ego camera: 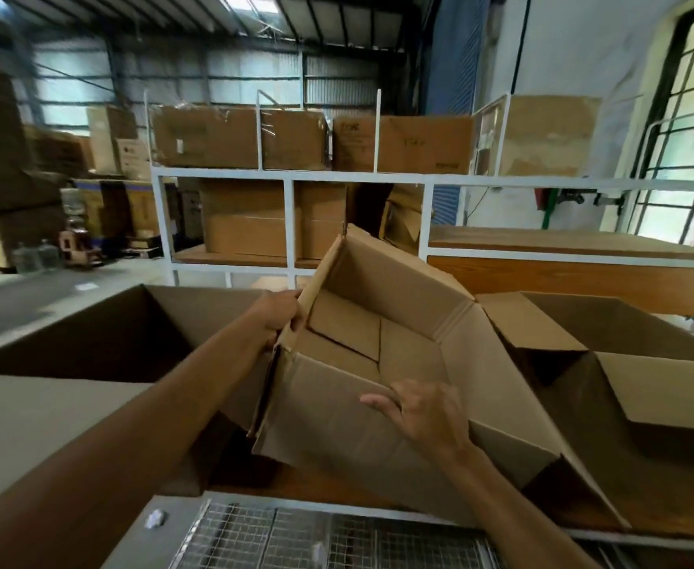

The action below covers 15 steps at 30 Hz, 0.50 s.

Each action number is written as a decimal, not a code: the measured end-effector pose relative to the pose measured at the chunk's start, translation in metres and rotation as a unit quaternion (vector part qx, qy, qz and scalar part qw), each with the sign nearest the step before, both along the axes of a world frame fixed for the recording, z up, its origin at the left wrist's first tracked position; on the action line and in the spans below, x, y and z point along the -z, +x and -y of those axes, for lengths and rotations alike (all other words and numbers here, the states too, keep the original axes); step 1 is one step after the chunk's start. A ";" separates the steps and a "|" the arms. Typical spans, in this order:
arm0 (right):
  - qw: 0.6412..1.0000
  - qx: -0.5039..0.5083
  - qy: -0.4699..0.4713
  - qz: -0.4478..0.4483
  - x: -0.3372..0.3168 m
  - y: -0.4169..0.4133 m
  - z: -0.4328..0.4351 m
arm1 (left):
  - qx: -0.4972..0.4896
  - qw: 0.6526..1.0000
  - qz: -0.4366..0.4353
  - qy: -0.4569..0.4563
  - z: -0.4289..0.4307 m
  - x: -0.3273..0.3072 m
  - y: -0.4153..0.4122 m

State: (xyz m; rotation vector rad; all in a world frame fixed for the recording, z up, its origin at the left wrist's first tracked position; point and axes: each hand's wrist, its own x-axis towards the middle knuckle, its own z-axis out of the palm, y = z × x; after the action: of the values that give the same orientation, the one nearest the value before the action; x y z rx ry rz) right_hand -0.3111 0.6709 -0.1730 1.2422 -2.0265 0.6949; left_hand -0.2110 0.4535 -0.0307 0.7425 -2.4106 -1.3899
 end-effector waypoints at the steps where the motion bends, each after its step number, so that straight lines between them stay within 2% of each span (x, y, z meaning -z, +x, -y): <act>1: 1.000 -0.011 -0.016 -0.002 -0.007 0.003 0.007 | -0.007 1.000 -0.006 -0.005 0.002 -0.011 0.007; 8: 0.986 -0.109 -0.098 -0.076 -0.066 0.020 0.066 | -0.116 0.990 -0.053 0.058 0.044 -0.063 0.058; 12: 0.974 -0.136 -0.133 -0.123 -0.098 0.040 0.116 | -0.098 0.991 -0.059 0.073 0.085 -0.084 0.089; 15: 0.970 -0.128 -0.137 -0.158 -0.118 0.059 0.155 | -0.097 0.992 -0.056 0.051 0.123 -0.097 0.114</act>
State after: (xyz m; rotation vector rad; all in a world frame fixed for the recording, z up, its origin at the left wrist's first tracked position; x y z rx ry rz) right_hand -0.2520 0.5163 -0.0552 1.3626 -1.4742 0.8092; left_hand -0.0969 0.3306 0.0666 0.8739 -2.1348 -1.4425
